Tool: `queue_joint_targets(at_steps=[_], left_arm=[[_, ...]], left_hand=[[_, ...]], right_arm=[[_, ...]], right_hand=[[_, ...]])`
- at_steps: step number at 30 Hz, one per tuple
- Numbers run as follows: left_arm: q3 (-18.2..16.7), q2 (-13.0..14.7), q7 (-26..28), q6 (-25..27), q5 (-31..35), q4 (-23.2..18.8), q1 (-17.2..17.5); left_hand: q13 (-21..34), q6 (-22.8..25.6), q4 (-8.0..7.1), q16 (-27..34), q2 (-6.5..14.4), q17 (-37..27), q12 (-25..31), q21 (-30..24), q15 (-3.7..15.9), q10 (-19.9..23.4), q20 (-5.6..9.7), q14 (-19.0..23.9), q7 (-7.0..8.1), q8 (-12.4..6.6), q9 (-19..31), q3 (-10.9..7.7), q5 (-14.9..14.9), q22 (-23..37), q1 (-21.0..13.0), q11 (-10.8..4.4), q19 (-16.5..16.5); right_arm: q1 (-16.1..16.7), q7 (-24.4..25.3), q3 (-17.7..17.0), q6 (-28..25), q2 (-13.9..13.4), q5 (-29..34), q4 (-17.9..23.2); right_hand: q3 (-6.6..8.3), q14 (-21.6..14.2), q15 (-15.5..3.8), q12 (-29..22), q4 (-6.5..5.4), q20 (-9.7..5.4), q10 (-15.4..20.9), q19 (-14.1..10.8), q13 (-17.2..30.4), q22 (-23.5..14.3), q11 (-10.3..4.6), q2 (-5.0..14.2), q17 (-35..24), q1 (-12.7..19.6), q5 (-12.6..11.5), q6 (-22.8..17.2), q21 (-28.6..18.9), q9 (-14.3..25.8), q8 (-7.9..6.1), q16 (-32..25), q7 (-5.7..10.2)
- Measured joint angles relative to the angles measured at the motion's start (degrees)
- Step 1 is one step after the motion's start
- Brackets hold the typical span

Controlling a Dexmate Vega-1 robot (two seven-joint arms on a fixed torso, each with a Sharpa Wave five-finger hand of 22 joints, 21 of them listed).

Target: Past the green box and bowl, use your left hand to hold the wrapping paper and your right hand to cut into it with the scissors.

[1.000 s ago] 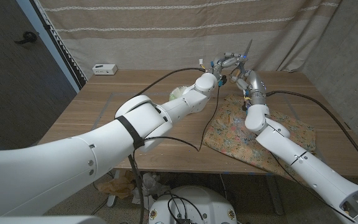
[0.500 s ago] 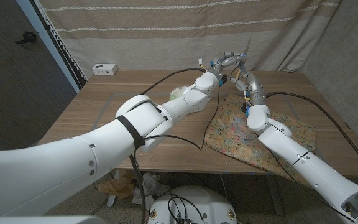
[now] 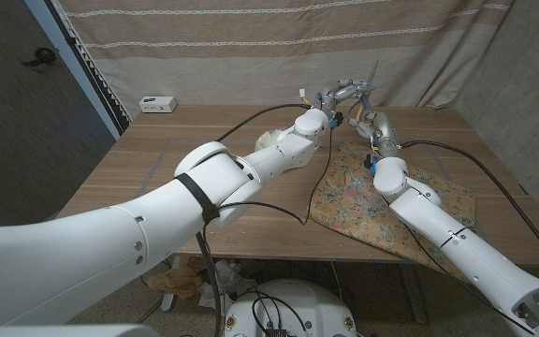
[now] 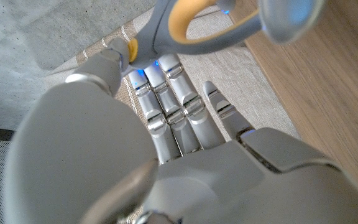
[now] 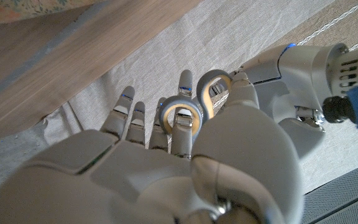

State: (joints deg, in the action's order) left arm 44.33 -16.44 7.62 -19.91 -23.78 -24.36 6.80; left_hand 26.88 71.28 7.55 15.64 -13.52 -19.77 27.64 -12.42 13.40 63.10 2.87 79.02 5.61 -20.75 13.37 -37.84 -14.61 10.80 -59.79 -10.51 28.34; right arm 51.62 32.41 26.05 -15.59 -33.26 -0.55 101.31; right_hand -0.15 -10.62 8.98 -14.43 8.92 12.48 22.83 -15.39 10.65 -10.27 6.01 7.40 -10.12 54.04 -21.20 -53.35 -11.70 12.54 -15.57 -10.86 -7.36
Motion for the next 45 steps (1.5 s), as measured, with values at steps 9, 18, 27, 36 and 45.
queue_joint_targets(at_steps=[9, 18, 27, 36, 45], left_arm=[[0.12, -0.03, 0.07, 0.17, 0.00, 0.00, -0.20], [0.22, -0.04, 0.13, 0.33, 0.00, -0.01, -0.27], [0.28, 0.20, 0.30, -0.11, 0.14, -0.03, -0.28], [0.30, 0.49, 0.39, -1.36, 0.48, -0.03, -0.18], [0.19, 0.70, 0.62, -3.46, 0.94, -0.04, 0.29]], left_hand=[[0.10, -0.20, 0.03, 0.68, 1.44, -0.52, 0.00, 0.00, -2.43, -0.12, 0.00, -2.42, -0.21, 0.06, -0.26, 0.03, 0.04, 0.02, -1.56, 0.30, 0.00], [0.10, -0.17, 0.03, 0.32, 1.46, -0.12, 0.00, 0.00, -2.33, -0.41, -0.11, -2.32, -0.17, 0.14, -0.19, 0.03, 0.06, 0.01, -1.54, 0.20, 0.11], [0.10, -0.17, 0.03, 0.28, 1.68, -0.10, 0.00, 0.00, -2.38, -0.42, -0.11, -2.27, -0.17, -0.07, -0.18, 0.04, 0.18, 0.01, -1.31, 0.21, 0.11], [0.10, -0.17, 0.03, 0.27, 1.68, -0.03, 0.00, 0.00, -2.54, -0.41, -0.11, -2.11, -0.18, -0.09, 0.02, 0.04, 0.18, 0.01, -1.32, 0.21, 0.10], [0.10, -0.18, 0.04, 0.27, 1.90, -0.04, 0.00, 0.00, -2.65, -0.41, -0.11, -2.00, -0.19, -0.06, 0.11, 0.04, 0.30, 0.00, -1.55, 0.23, 0.10]], right_arm=[[-0.27, 0.25, 0.22, -0.08, 0.03, -0.43, -0.48], [-0.77, 0.35, 0.66, -0.59, -0.01, -0.56, -0.84], [-1.23, 0.27, 1.16, -1.04, -0.03, -0.58, -0.96], [-1.35, 0.32, 1.35, -1.07, -0.04, -0.49, -0.94], [-1.03, 0.93, 1.37, -0.99, -0.05, -0.25, -0.36]], right_hand=[[0.44, -1.78, -0.79, -0.44, 0.24, -0.05, 1.70, -1.70, 0.07, 0.00, -0.93, -1.78, -0.01, 1.78, 0.16, -1.37, -0.45, 2.49, -2.38, 0.00, 0.51], [1.54, -3.21, -1.61, -0.43, -0.07, 0.03, 2.58, -3.68, 0.94, -0.29, -1.41, -3.89, -0.44, 3.89, 0.20, -1.43, -0.49, 12.05, -10.27, 0.00, 0.84], [1.82, -3.52, -1.91, -0.43, -0.90, -0.09, 2.57, -4.18, 1.96, -0.28, -1.42, -4.36, -0.70, 4.35, 0.42, 1.81, -0.49, 30.27, -15.32, 0.00, 3.61], [2.35, -3.83, -1.61, -0.43, -1.54, -0.09, 2.54, -4.18, 2.01, -0.28, -1.42, -4.36, -0.96, 4.35, 1.08, 3.75, -0.49, 37.76, -16.35, 0.00, 3.07], [2.57, -3.51, -1.97, -0.43, -1.73, -0.06, 3.10, -4.15, 2.01, -0.28, -0.86, -4.36, -0.96, 4.35, 2.58, 4.04, -0.16, 41.90, -17.69, 0.00, 2.96]])
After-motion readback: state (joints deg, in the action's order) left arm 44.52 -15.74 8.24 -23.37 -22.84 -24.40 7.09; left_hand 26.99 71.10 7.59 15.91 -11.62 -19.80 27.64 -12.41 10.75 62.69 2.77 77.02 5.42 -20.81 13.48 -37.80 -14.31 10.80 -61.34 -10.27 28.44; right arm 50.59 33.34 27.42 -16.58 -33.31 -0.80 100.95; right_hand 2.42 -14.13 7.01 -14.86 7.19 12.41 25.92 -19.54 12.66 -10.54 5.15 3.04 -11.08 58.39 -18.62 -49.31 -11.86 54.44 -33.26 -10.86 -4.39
